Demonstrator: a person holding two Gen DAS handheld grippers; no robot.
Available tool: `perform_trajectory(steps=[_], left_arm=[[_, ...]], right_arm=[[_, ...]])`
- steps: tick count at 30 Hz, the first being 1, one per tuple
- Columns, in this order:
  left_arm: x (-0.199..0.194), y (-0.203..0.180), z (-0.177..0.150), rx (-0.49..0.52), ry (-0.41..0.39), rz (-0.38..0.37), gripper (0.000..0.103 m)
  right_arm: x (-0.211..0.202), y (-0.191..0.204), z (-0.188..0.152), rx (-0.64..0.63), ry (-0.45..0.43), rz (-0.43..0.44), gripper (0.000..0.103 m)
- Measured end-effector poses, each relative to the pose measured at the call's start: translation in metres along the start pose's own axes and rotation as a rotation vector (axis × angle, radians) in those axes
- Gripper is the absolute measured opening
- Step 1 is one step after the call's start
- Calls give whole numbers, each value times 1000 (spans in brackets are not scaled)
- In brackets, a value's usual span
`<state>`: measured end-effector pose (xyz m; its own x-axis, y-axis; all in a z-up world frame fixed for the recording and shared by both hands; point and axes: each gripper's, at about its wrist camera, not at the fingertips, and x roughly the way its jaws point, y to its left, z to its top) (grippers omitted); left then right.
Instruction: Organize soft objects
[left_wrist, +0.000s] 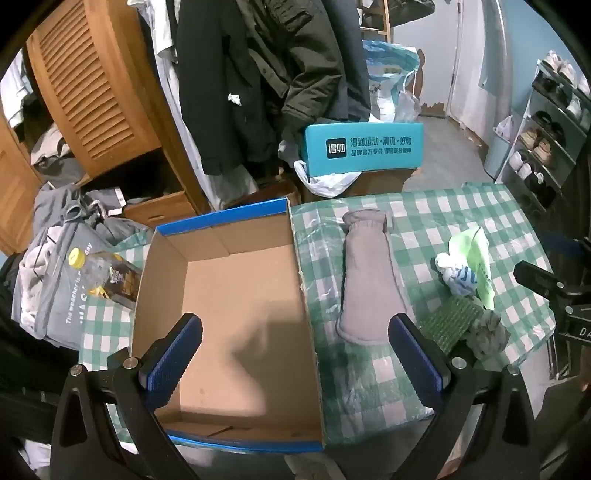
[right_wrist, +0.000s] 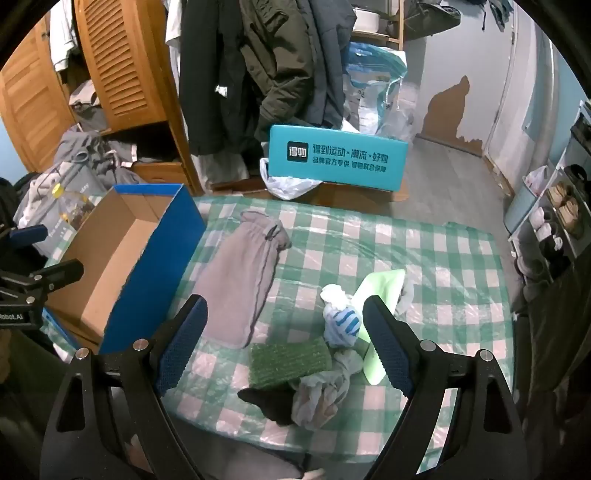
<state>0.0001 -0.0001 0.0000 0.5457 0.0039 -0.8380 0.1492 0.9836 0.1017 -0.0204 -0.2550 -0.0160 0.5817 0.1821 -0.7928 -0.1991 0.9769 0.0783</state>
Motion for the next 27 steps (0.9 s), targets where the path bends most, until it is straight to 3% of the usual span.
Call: perform_trajectory(steps=[27], left_arm=[[0,-4,0,-4,1,-6,102]], right_arm=[[-1,-2,0,0,3,0,85]])
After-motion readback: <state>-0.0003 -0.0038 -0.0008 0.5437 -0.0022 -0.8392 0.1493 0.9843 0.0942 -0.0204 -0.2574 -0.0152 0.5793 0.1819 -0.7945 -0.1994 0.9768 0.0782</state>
